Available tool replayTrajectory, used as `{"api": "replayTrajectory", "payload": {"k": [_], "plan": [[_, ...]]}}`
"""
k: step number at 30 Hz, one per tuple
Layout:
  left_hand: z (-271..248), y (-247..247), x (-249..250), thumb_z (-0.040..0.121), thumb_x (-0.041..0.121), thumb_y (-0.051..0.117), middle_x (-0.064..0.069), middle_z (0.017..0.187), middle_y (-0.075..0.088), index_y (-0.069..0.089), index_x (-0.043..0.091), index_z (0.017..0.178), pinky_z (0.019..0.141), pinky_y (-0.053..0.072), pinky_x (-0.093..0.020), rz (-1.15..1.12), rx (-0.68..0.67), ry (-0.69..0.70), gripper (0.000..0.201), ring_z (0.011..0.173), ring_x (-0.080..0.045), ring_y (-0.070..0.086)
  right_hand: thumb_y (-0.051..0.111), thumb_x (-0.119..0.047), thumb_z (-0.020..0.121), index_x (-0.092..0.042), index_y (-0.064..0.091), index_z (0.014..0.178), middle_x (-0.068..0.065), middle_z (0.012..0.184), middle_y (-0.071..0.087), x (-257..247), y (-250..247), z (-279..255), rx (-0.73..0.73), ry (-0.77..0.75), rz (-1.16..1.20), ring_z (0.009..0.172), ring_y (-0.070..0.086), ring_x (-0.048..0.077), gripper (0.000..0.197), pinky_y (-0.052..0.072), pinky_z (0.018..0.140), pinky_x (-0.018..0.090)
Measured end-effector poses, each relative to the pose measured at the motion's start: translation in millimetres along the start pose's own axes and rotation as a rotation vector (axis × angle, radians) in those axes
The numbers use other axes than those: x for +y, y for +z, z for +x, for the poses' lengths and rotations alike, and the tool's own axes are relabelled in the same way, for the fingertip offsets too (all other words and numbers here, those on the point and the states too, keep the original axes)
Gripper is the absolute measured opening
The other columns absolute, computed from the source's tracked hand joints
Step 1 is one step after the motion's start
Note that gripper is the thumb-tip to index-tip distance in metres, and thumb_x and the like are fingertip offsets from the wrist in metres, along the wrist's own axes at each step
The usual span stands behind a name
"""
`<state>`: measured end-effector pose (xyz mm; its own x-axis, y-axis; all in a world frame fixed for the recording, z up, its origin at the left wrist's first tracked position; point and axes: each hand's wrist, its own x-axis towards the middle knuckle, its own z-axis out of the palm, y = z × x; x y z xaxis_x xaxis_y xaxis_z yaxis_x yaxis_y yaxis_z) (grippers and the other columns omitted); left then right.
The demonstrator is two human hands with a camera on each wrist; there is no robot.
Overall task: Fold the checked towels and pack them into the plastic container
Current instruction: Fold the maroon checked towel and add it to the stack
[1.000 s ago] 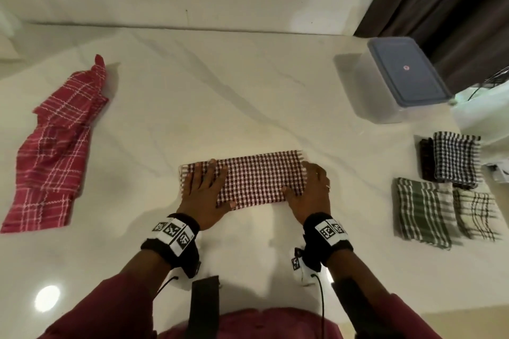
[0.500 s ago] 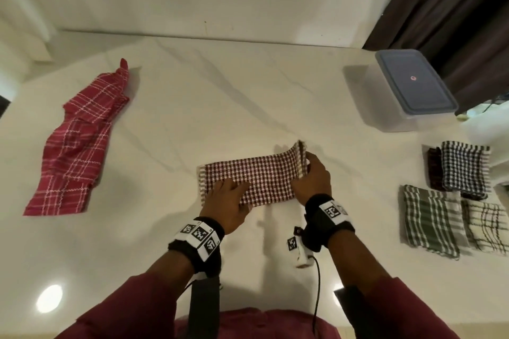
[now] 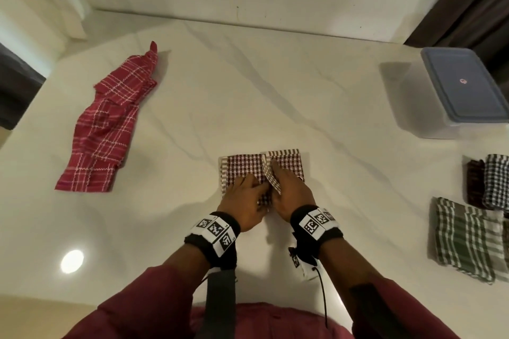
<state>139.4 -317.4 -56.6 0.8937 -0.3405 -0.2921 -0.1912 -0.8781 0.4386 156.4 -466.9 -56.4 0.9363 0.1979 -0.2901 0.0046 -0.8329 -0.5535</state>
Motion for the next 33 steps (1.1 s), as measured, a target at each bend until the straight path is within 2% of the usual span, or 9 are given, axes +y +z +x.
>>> {"api": "replayTrajectory", "payload": {"k": [5,9,12,18,21,23,27,29,33], "plan": [[1,-3,-11,0.082,0.027,0.066,-0.006,0.112,0.055,0.059,0.019,0.125,0.09,0.042,-0.039,-0.199,0.003,0.047,0.044,0.103,-0.026,0.05,0.051,-0.016,0.091,-0.022,0.025,0.15,0.01,0.132,0.051,2,6,-4,0.052,-0.079,0.038,0.114,0.053,0.028,0.065,0.048,0.092,0.04],[-1,-7,-12,0.086,0.025,0.066,-0.006,0.116,0.057,0.058,0.016,0.128,0.093,0.037,-0.029,-0.296,0.016,0.012,0.043,0.109,-0.023,0.049,0.051,-0.019,0.092,-0.021,0.024,0.15,0.009,0.136,0.047,0,11,-5,0.035,-0.018,-0.021,0.118,0.05,0.028,0.065,0.044,0.091,0.038],[-4,-5,-13,0.086,0.024,0.066,-0.007,0.119,0.056,0.056,0.015,0.131,0.094,0.037,-0.032,-0.257,0.031,0.025,0.047,0.111,-0.024,0.048,0.048,-0.022,0.094,-0.021,0.024,0.15,0.01,0.139,0.045,-4,11,-1,0.109,0.026,0.035,0.118,0.051,0.029,0.061,0.046,0.091,0.039],[-5,-11,-12,0.085,0.022,0.066,-0.001,0.11,0.059,0.064,0.018,0.117,0.091,0.043,-0.033,-0.321,0.078,0.018,0.033,0.105,-0.02,0.053,0.056,-0.034,0.089,-0.019,0.022,0.15,0.009,0.134,0.046,-4,8,-1,0.003,-0.007,-0.054,0.116,0.05,0.028,0.072,0.045,0.089,0.037],[-11,-16,-17,0.081,0.033,0.07,0.001,0.114,0.055,0.065,0.022,0.111,0.09,0.043,-0.034,-0.365,0.288,-0.147,0.032,0.107,-0.019,0.049,0.052,-0.045,0.092,-0.021,0.035,0.146,0.005,0.128,0.052,-3,-1,-3,0.038,0.012,0.08,0.114,0.053,0.023,0.061,0.046,0.092,0.036],[-14,-22,-21,0.081,0.033,0.069,-0.004,0.123,0.05,0.06,0.021,0.118,0.094,0.042,-0.04,-0.34,0.399,-0.302,0.04,0.115,-0.026,0.044,0.046,-0.048,0.095,-0.022,0.044,0.141,0.004,0.122,0.058,0,-7,-4,0.105,0.017,0.166,0.111,0.055,0.021,0.053,0.046,0.093,0.038],[-9,-30,-26,0.08,0.037,0.07,-0.013,0.14,0.033,0.03,0.012,0.142,0.102,0.034,-0.045,-0.352,0.243,-0.537,0.078,0.129,-0.033,0.031,0.054,-0.039,0.091,-0.025,0.036,0.145,0.008,0.132,0.048,10,-7,1,0.028,0.012,-0.026,0.119,0.049,0.027,0.059,0.045,0.097,0.042],[-2,-30,-21,0.077,0.037,0.072,-0.013,0.139,0.033,0.026,0.013,0.142,0.101,0.035,-0.045,-0.322,0.176,-0.554,0.084,0.128,-0.034,0.033,0.06,-0.037,0.088,-0.028,0.031,0.148,0.01,0.141,0.039,11,-4,6,-0.031,0.062,-0.076,0.128,0.041,0.029,0.067,0.04,0.104,0.041],[11,-27,-19,0.071,0.031,0.077,-0.012,0.137,0.036,0.024,0.016,0.143,0.098,0.039,-0.046,-0.313,0.127,-0.613,0.091,0.126,-0.032,0.038,0.066,-0.037,0.083,-0.032,0.032,0.146,0.009,0.138,0.04,13,-3,13,-0.055,0.099,-0.019,0.123,0.046,0.029,0.072,0.041,0.103,0.042]]}}
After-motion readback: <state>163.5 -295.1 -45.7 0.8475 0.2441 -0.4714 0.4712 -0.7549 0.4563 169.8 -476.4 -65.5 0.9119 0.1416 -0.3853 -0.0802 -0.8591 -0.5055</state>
